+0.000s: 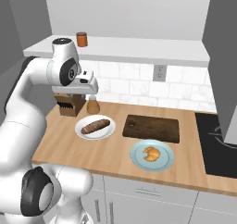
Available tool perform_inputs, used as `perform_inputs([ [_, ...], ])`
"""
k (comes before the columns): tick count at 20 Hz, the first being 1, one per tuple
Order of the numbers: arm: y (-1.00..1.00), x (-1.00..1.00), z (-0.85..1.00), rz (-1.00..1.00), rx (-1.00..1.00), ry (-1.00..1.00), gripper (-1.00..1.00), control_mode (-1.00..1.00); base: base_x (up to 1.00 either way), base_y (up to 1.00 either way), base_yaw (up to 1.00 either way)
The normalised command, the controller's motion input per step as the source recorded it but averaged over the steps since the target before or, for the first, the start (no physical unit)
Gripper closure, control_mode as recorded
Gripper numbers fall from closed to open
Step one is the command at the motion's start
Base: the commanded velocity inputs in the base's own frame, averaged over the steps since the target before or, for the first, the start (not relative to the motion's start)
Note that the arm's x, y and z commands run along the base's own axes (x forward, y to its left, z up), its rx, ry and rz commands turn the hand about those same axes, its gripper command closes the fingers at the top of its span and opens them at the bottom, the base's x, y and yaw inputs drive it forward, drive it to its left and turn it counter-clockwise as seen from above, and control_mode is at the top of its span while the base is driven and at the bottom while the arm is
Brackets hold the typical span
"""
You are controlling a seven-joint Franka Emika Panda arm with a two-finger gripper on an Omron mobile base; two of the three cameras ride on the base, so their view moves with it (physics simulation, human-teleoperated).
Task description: From the different types of pastries on the counter, select a croissant and place it on the cutting board. Then retrieve a jar of jam from the cabinet and place it alongside the croissant on the cutting board.
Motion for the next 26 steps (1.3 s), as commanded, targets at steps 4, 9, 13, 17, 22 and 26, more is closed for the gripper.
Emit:
perform_inputs([
  [4,-0.02,-0.08,0.0,0.0,0.0,0.01,-1.0,-1.0,0.0,0.0,0.0],
  [9,-0.77,-0.54,-0.18,0.0,0.01,0.0,-1.0,-1.0,0.0,0.0,0.0],
  [13,-1.0,-0.34,-0.6,0.11,0.06,0.02,-1.0,-1.0,0.0,0.0,0.0],
  [17,-1.0,-0.08,-0.95,0.26,0.13,0.16,-1.0,-1.0,0.0,0.0,0.0],
  [22,-1.0,0.03,-1.0,0.21,0.11,0.15,-1.0,-1.0,0.0,0.0,0.0],
  [26,-0.32,0.29,-0.39,0.01,0.01,0.28,-1.0,-1.0,0.0,0.0,0.0],
])
